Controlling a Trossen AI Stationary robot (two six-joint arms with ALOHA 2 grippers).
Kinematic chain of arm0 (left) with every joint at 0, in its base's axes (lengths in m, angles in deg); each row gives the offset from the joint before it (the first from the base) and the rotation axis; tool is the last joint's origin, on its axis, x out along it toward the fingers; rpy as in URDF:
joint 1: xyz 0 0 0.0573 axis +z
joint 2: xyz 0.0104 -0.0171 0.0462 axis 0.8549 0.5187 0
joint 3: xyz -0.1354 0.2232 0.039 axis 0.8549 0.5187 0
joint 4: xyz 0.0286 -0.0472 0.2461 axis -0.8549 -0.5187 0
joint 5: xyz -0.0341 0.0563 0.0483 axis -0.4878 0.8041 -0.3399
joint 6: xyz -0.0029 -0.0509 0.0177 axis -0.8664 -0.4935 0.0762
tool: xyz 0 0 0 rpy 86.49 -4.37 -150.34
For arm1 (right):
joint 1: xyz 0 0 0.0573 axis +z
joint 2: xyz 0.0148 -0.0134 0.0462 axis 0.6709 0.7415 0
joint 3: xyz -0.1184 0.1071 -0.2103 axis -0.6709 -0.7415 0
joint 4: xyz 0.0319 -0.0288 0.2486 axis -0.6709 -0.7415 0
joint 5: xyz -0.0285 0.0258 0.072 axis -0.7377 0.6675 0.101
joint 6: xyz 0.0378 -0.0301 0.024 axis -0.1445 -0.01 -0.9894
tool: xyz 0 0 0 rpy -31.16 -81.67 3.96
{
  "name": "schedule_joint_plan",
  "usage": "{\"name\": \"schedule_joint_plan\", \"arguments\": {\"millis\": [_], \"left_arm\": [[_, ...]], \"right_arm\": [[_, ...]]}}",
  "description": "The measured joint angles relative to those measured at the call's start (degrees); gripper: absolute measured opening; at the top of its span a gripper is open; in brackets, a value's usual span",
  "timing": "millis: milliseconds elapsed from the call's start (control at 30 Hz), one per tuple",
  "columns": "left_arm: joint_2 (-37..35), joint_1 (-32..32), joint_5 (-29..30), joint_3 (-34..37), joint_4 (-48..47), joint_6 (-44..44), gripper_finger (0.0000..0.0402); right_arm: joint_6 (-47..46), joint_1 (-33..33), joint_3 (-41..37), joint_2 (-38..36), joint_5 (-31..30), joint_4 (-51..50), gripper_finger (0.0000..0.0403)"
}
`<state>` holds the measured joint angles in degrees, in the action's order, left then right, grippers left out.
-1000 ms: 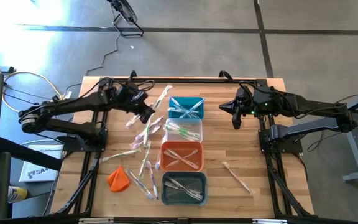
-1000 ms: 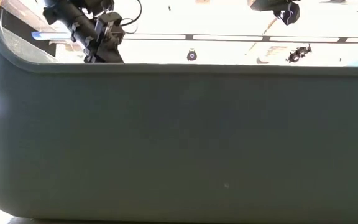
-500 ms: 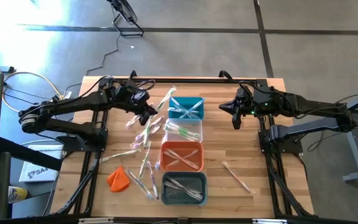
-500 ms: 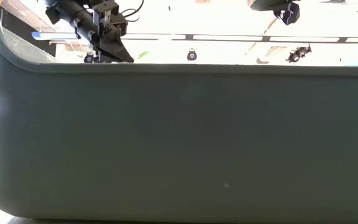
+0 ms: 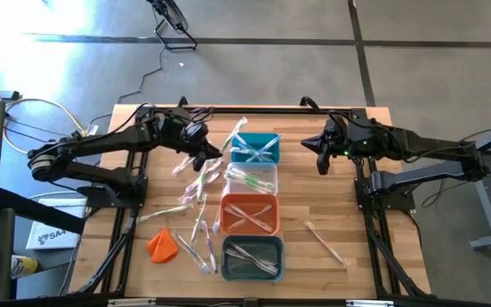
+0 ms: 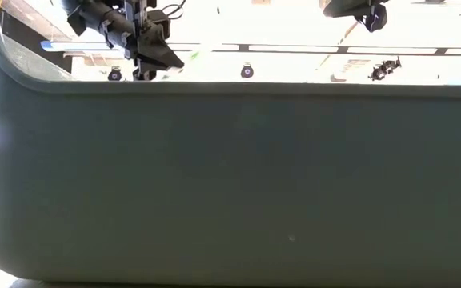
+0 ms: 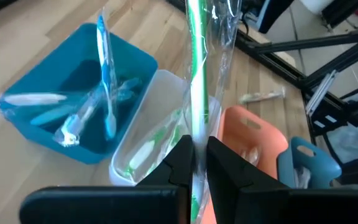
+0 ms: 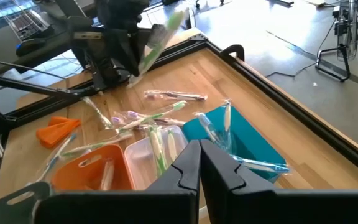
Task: Pick & Place Toothbrushes
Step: Put the green toothbrush into the transparent bin
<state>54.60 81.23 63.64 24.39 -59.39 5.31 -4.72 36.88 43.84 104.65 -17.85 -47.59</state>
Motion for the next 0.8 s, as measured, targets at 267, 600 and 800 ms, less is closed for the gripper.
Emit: {"name": "schedule_joint_plan", "arguments": {"millis": [267, 600, 800], "left_arm": [[0.6, -0.2, -0.4, 0.0, 0.0, -0.5, 0.0022], [4.4, -7.0, 3.1, 0.0, 1.5, -0.1, 0.0022], [8.3, -8.8, 5.9, 0.0, 5.1, -0.2, 0.0022]], "right_arm": [[0.1, 0.0, 0.0, 0.0, 0.0, 0.0, 0.0002], [0.1, 0.0, 0.0, 0.0, 0.0, 0.0, 0.0002], [-0.1, 0.0, 0.0, 0.0, 0.0, 0.0, 0.0002]]}}
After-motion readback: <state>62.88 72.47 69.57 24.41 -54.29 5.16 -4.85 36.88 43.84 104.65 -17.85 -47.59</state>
